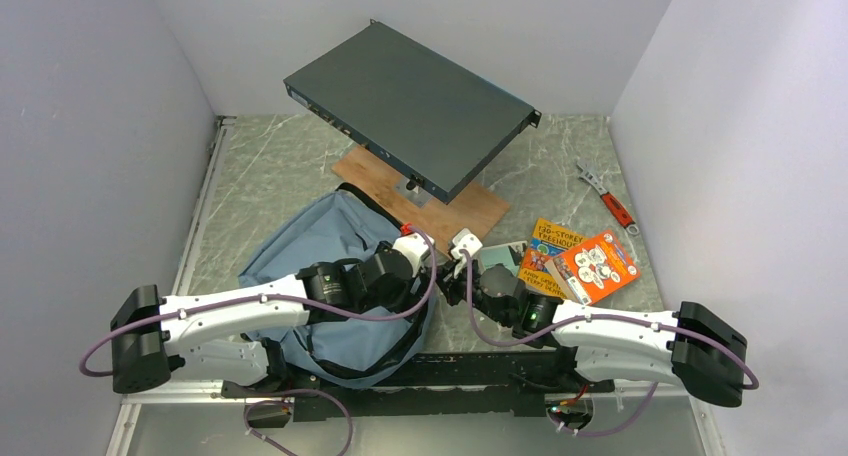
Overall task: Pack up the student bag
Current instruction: Unzip the student bag at the center of the board.
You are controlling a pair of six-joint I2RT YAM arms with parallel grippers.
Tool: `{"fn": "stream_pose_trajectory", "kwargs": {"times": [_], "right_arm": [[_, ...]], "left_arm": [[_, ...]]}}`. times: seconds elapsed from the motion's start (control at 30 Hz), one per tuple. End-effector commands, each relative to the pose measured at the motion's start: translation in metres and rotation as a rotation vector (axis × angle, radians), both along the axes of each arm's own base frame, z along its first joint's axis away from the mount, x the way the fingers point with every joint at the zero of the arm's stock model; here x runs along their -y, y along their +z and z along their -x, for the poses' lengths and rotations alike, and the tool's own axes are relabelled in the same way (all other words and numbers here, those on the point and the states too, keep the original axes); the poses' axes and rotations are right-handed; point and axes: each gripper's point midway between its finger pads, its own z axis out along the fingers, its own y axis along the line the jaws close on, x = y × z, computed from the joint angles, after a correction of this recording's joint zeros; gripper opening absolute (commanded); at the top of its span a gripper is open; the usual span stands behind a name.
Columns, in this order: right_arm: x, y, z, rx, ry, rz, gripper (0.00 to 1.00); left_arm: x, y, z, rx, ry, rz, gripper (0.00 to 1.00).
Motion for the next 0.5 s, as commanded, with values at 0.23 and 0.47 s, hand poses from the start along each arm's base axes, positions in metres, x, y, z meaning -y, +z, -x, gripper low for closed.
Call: {"fn": "stream_pose_trajectory", "kwargs": {"times": [0.23, 0.47], "right_arm": [[-0.010, 0.040, 0.000, 0.050, 0.006, -0.123, 0.00], [-0.005, 0.030, -0.011, 0.057, -0.053, -0.072, 0.00]], "left_arm": [[0.006, -0.002, -0.001, 0.005, -0.035, -0.046, 0.61], [-0.005, 0.011, 0.005, 0.042, -0.106, -0.045, 0.00]]}}
